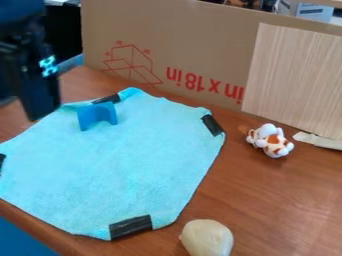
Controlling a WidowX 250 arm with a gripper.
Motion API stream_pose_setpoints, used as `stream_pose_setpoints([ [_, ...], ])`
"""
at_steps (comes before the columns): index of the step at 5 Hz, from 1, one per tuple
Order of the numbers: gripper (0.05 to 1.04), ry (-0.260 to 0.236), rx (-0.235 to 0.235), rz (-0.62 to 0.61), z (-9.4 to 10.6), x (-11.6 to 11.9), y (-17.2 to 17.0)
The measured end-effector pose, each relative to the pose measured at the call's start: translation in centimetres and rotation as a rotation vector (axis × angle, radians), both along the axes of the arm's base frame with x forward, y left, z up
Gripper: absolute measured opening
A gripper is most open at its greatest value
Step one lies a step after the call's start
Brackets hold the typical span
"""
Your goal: Move the blue figure to right side of the table
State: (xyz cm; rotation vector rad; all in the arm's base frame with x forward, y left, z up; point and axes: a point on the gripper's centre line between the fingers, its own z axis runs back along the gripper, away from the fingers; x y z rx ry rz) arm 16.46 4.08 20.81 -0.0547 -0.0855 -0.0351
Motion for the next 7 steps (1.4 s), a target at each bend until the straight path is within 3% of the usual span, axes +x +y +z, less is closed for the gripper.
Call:
stream_pose_setpoints([
  [1, 1.000, -0.086, 0.124, -0.084, -2.4, 2.3, 1.5],
  [2, 1.000, -0.186, 0.241, -0.247, -3.9, 5.6, 1.8],
  [3, 1.000, -0.220, 0.281, -0.457, -4.7, 8.3, 2.7],
  [5, 1.000, -0.062, 0.211, -0.537, -6.4, 13.4, 6.9],
  [6, 1.000, -0.070, 0.191, -0.564, -6.4, 14.7, 8.6],
  [7, 1.000, -0.107, 0.183, -0.608, -7.7, 15.6, 10.5],
])
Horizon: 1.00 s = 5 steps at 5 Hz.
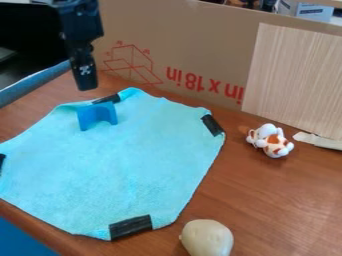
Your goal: Move the blue figure to right side of the table
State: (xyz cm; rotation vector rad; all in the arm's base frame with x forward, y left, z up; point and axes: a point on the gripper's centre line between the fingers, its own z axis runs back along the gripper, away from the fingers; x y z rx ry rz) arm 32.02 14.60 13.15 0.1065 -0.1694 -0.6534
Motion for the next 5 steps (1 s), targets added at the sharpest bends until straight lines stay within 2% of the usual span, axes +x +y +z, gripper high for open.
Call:
stream_pose_setpoints([
  [1, 1.000, -0.057, 0.051, -0.027, -1.3, 0.7, 1.1],
  [3, 1.000, -0.048, 0.070, 0.019, -5.0, 2.3, 3.6],
  [5, 1.000, 0.012, 0.046, 0.042, -7.6, 2.9, 4.0],
])
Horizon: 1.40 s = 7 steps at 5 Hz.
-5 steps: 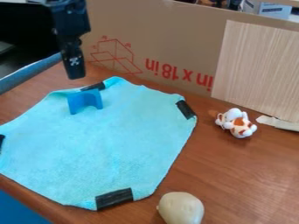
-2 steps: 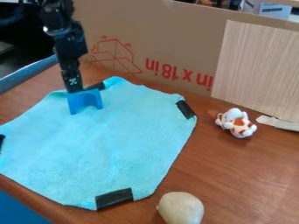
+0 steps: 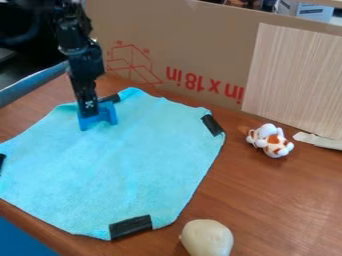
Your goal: Move the blue figure to right side of the table
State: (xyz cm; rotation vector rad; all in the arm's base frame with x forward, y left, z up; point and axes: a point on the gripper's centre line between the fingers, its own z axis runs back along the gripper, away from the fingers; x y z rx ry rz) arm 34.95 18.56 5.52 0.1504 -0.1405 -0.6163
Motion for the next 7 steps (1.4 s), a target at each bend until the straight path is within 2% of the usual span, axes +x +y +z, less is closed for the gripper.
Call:
stream_pose_setpoints([
  [1, 0.952, 0.011, -0.011, -0.020, -0.4, 0.2, -0.8],
  [2, 0.681, 0.022, -0.017, -0.028, -0.6, 0.3, -1.3],
  [3, 0.381, 0.050, -0.060, -0.023, -1.8, 0.1, -1.8],
  [4, 0.238, 0.049, -0.059, -0.017, -1.7, 0.1, -1.7],
  [5, 0.237, 0.054, -0.076, -0.015, -1.7, 0.0, -1.9],
  [6, 0.237, 0.042, -0.119, 0.002, -0.7, -0.2, -2.6],
  [7, 0.237, -0.073, -0.080, 0.041, 5.4, 0.1, -5.0],
])
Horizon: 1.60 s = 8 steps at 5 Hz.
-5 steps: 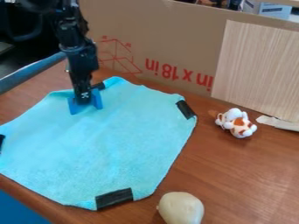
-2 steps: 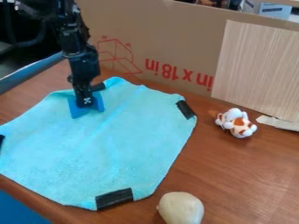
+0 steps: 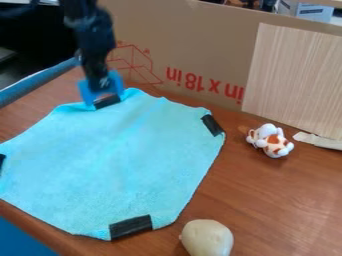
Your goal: Move the blue figure to right side of the table
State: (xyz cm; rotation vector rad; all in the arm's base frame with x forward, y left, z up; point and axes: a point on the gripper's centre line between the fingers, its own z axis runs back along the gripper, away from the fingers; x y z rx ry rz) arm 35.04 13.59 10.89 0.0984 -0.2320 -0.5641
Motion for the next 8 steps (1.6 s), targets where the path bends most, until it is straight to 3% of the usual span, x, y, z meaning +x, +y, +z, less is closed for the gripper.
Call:
stream_pose_setpoints([
  [1, 0.237, 0.016, -0.008, -0.044, 0.9, 0.3, -5.6],
  [2, 0.237, 0.042, 0.059, -0.097, 0.0, 0.5, -10.3],
  [3, 0.237, 0.063, 0.056, -0.146, -1.4, 0.6, -15.5],
  [4, 0.237, 0.065, 0.024, -0.104, -3.1, 0.3, -20.3],
  [5, 0.237, 0.099, -0.024, -0.026, -5.9, -0.6, -25.2],
  [6, 0.290, 0.107, -0.089, 0.035, -7.0, -1.3, -29.5],
  [8, 0.864, 0.083, -0.117, 0.114, -7.2, -1.4, -29.1],
])
